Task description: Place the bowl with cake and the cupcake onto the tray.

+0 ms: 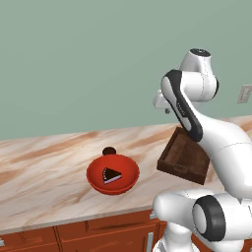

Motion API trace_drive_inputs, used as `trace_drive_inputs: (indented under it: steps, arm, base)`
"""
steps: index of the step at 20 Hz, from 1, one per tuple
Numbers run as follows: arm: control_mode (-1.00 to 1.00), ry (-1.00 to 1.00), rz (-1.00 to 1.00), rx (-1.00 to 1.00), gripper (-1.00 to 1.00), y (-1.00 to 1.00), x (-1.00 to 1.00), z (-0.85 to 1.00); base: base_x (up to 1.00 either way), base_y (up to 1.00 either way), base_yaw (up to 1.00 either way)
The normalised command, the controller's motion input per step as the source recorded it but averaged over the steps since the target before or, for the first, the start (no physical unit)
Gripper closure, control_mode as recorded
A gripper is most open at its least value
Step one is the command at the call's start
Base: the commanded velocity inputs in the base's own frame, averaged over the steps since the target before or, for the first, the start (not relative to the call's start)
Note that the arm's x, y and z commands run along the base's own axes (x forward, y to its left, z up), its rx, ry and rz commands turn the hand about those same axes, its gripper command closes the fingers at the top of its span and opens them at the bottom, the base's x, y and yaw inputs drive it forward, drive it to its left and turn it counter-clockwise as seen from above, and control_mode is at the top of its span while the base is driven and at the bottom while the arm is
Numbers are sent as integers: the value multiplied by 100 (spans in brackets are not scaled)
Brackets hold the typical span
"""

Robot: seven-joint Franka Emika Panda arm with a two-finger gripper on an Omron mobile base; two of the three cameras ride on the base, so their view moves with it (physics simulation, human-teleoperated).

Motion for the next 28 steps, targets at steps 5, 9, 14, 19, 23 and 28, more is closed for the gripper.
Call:
trace_drive_inputs:
  steps: [5, 9, 14, 19, 23, 28]
  arm:
    - [-100, 0, 0, 1, -100, 0, 0, -11]
    - [-100, 0, 0, 4, -100, 4, 0, -20]
    - [-100, 0, 0, 8, -100, 10, 0, -25]
    - [-100, 0, 0, 6, -100, 22, 0, -28]
    - [-100, 5, 0, 0, -100, 38, 0, -10]
    - [-100, 19, 0, 0, -100, 39, -4, -7]
  base:
    - [0, 0, 0]
    - [0, 0, 0]
    - [0, 0, 0]
    - [0, 0, 0]
    - [0, 0, 0]
    - [0, 0, 0]
